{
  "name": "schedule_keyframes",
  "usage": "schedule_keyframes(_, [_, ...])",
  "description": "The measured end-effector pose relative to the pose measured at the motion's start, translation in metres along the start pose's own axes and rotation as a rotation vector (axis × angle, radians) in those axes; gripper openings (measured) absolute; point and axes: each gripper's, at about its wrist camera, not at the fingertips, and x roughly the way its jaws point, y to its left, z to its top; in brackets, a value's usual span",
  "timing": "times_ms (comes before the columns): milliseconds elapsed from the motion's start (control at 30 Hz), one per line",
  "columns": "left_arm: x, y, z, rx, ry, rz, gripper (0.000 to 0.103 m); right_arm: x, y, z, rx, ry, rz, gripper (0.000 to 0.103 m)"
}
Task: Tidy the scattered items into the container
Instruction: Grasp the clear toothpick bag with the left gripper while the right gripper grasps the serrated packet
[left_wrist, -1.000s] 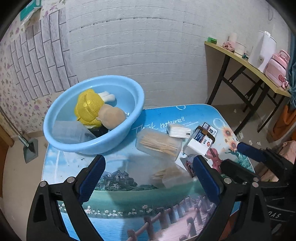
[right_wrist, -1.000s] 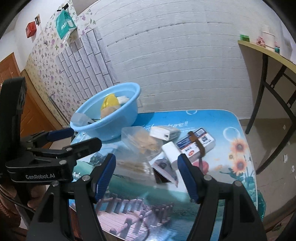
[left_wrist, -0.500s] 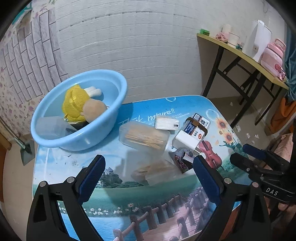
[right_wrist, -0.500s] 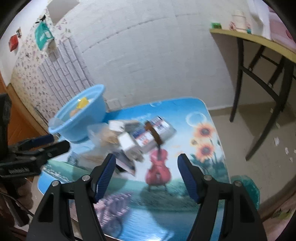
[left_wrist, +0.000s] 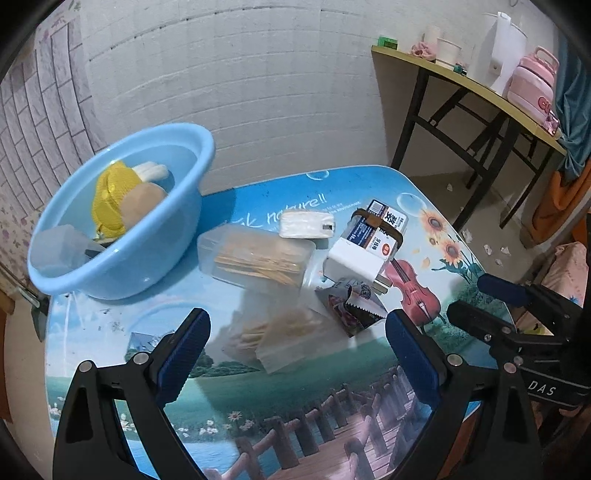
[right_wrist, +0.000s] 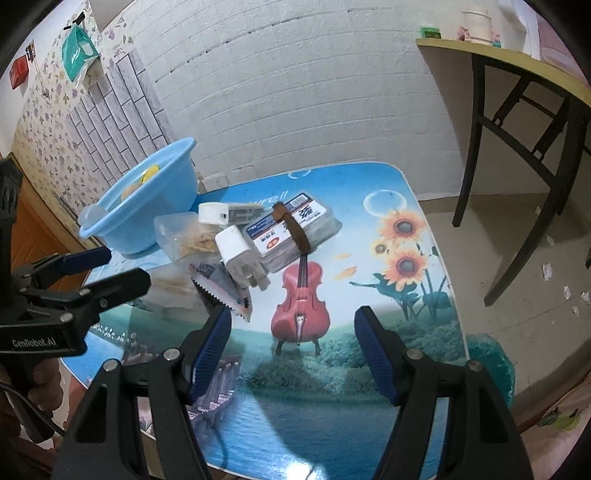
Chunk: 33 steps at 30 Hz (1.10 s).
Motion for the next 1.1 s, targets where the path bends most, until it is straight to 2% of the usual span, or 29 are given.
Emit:
schedule_keyframes(233, [0.015, -0.002, -0.001, 0.013, 0.02, -0.015, 0.096, 0.004, -0.005, 0.003, 0.011, 0.004, -0.019, 0.069])
schedule_keyframes(400, [0.018, 0.004, 0.003, 0.001, 0.007, -0.021, 0.096, 0.002, -0.006, 0.007, 0.013, -0.016, -0.031, 0.069])
schedule_keyframes(733, [0.02, 0.016, 0.007, -0.031, -0.025, -0.028, 0.096, 0.007, -0.005, 0.007, -0.004, 0.015, -0.054, 0.069])
schedule_keyframes(1100, [0.038, 0.033, 0.0, -0.049, 0.011, -0.056, 0.096, 0.017, 0.012, 0.013, -0.039, 0.026, 0.002, 0.069])
